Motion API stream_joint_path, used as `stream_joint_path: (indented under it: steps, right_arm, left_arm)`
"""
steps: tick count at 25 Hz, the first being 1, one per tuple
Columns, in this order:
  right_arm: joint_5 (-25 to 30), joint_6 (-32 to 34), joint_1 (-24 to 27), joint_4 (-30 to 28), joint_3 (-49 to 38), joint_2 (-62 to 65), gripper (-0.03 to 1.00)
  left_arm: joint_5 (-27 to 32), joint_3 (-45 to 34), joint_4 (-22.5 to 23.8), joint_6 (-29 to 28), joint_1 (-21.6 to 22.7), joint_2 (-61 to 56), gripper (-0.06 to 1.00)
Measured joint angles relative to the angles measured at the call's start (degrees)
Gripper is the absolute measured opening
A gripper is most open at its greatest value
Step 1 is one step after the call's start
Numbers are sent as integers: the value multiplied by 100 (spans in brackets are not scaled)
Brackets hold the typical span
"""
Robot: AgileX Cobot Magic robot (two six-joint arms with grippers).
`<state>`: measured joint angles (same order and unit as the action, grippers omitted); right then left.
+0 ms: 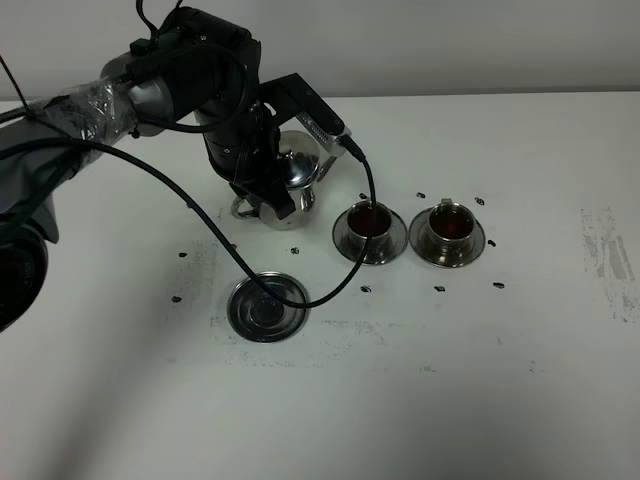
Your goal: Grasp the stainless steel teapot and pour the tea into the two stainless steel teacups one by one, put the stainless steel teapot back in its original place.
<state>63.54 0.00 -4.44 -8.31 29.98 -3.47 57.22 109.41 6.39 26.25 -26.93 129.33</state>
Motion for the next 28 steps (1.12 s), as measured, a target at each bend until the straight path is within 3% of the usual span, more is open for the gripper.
stream_joint_path:
  steps: [7, 18, 28]
  right_arm:
    - [0, 0, 0, 0, 0, 0, 58]
    - [0, 0, 0, 0, 0, 0, 58]
    - [0, 0, 0, 0, 0, 0, 58]
  left_arm:
    - [-21, -361, -115, -268, 12, -703, 18]
    - [-880, -2656, -383, -1152, 12, -2360, 18]
    - [-1371, -4080, -676, -1370, -212, -2955, 18]
